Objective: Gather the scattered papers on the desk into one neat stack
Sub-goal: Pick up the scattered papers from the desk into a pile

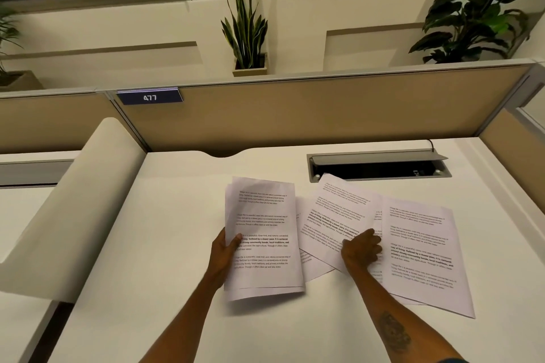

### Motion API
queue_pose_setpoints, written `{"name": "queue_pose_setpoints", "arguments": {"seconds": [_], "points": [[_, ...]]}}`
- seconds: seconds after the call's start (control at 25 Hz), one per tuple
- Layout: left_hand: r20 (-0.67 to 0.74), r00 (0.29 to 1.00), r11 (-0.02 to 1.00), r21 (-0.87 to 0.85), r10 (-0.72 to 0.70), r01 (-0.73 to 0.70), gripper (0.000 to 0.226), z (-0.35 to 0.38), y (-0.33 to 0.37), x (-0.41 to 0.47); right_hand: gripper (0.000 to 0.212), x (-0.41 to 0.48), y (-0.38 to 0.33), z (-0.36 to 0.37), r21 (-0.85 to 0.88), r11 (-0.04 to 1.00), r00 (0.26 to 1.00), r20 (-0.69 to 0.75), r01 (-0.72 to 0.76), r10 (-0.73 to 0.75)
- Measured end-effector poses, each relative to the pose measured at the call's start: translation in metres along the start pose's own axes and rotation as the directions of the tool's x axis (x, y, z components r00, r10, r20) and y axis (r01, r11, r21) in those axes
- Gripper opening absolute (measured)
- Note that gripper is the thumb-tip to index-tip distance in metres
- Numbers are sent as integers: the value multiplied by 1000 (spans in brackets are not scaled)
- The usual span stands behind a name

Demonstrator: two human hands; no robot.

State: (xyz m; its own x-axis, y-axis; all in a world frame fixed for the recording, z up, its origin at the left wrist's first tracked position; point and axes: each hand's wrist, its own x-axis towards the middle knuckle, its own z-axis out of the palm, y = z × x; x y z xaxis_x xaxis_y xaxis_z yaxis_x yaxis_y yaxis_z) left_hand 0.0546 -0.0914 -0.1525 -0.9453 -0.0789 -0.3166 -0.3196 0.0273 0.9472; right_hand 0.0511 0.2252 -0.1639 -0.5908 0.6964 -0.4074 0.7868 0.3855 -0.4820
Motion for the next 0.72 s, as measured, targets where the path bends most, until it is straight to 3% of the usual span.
{"name": "queue_pose_setpoints", "arguments": {"seconds": [0.24,0.36,0.52,0.72], "points": [[-9,1000,1000,10,-14,14,30,-12,-2,10,81,9,-6,-3,171,983,997,48,-72,65],[10,1000,1000,15,-11,11,32,-8,-1,13,67,17,0,-10,221,969,993,74,-108,94],[26,1000,1000,24,5,-5,34,-1,3,13,40,25,13,-23,452,889,993,120,-74,22],[12,999,999,17,29,-30,35,4,12,8,33,26,29,-45,619,785,994,64,34,-93]]}}
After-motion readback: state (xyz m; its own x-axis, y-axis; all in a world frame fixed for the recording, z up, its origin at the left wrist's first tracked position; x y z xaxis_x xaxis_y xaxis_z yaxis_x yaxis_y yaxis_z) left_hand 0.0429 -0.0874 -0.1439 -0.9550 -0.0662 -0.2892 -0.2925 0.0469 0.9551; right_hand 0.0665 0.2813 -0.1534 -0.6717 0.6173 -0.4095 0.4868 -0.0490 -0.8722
